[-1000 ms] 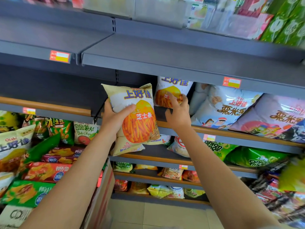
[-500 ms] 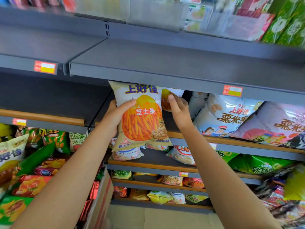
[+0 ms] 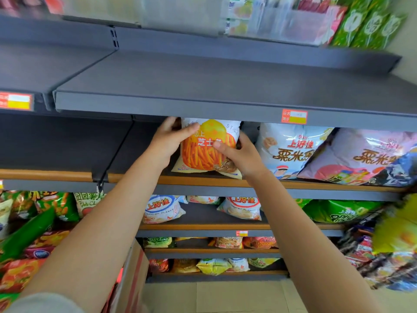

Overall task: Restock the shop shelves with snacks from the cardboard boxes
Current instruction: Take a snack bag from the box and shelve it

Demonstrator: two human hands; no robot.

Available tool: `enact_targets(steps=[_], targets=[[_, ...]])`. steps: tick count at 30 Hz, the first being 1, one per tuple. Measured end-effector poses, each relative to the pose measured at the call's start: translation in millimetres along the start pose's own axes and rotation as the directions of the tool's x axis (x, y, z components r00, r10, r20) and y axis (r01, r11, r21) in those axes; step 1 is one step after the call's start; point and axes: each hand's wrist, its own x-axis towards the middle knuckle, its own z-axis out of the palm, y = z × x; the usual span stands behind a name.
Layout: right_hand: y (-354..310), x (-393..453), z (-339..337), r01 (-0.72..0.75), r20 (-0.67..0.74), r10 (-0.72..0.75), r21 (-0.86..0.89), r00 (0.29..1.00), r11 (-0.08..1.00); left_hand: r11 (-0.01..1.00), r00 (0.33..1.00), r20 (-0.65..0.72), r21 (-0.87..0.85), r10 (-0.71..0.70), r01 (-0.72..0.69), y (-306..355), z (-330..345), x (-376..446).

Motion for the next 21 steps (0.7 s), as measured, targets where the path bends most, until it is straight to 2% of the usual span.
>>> enact_targets(steps=[5, 11, 16, 21], targets=[[14, 12, 10, 0.026, -0.078, -0.032, -0.074, 0.996, 0.997, 0.999, 0.999, 0.017, 0.016, 0.044, -0.045, -19, 0, 3], [14, 19, 23, -0.044, -0.062, 0.033, -0.182, 0.998, 0.982, 0.994, 0.998, -0.06, 0.103, -0.026, 0.033, -33, -14, 13], [16, 40, 28, -0.151, -0.111, 0.129, -0.226, 0.985, 0.962, 0.974, 0.997, -0.045, 0.213, -0.07, 0.078, -30, -15, 20], [23, 57, 23, -0.126, -0.071, 0.117, -0.129, 0.991, 0.984, 0.98, 0.998, -0.044, 0.188, -0.053, 0.061, -33, -11, 27]])
